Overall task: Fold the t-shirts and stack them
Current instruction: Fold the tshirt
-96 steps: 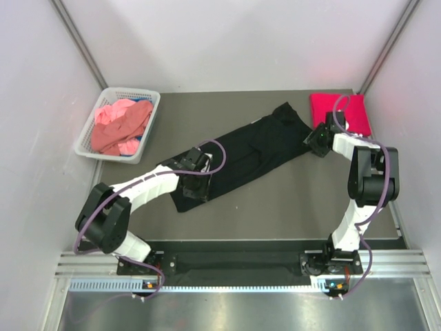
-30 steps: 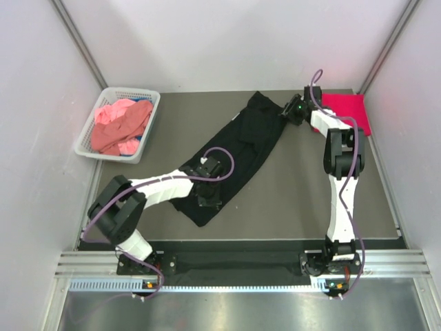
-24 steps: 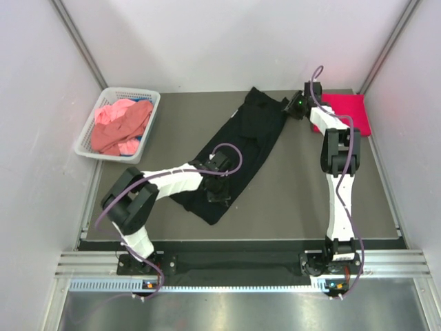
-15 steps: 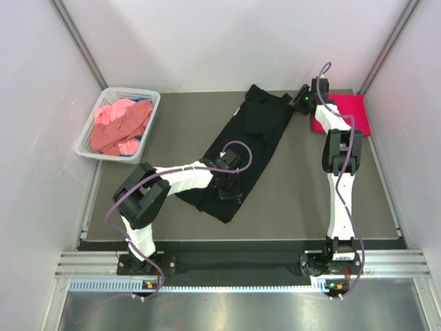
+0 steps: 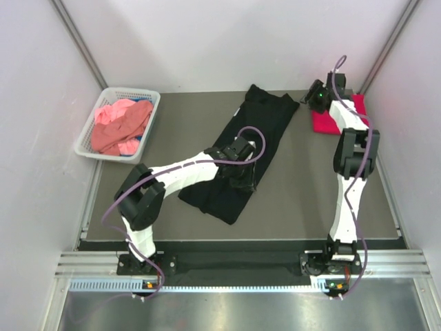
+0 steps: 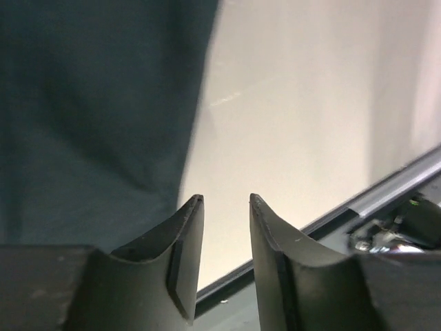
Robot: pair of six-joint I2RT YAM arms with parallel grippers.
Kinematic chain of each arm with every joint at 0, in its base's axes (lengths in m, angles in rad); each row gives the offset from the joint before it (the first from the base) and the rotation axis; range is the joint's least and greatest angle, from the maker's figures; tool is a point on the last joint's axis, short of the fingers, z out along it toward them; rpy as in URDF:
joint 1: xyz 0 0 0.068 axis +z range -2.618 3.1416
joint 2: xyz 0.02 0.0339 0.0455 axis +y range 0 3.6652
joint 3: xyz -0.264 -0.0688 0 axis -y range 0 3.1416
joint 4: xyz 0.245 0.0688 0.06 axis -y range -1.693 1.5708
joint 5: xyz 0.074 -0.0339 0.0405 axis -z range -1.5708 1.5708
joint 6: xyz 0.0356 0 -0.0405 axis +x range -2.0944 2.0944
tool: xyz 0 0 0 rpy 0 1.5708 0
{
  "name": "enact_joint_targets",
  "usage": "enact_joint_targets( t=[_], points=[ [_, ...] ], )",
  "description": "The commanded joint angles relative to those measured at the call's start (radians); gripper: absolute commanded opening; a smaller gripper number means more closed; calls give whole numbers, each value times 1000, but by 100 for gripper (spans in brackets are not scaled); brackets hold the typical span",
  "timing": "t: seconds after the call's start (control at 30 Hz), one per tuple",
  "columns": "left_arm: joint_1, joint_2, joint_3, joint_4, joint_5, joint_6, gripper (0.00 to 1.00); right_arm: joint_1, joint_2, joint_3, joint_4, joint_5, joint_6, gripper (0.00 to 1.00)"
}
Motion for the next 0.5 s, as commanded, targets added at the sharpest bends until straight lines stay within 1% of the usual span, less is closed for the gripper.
enact_joint_targets(
  t=[0.0,0.03,0.07,0.1,0.13,0.17,0.23,0.27,0.37,0.43,0.47],
  points=[
    [29,-87,15,-132,-128,99,38,27,-252,-125,-56,2,-51,57],
    [43,-90,-6,-155,-135,108,38,35,-319,-166,-65,1,-58,57],
    [73,-96,-21,-162,-146,119,39,55,-354,-252,-76,2,-70,57],
    [90,-105,-37,-166,-152,134,39,58,-391,-296,-87,8,-80,57],
    [106,-113,-67,-166,-155,137,38,95,-457,-338,-102,16,-89,57],
    [139,-120,-83,-162,-146,142,39,124,-489,-422,-105,39,-92,57],
    [165,-146,-126,-151,-112,154,39,153,-570,-499,-101,53,-84,56],
    [182,-153,-135,-154,-109,170,40,187,-591,-553,-88,56,-78,56],
    [202,-163,-158,-191,-111,202,40,257,-634,-599,-90,96,-42,54],
    [212,-182,-198,-192,-112,207,40,294,-635,-622,-90,132,6,50],
    [213,-195,-212,-191,-109,207,40,337,-631,-624,-105,149,44,49]
  ],
)
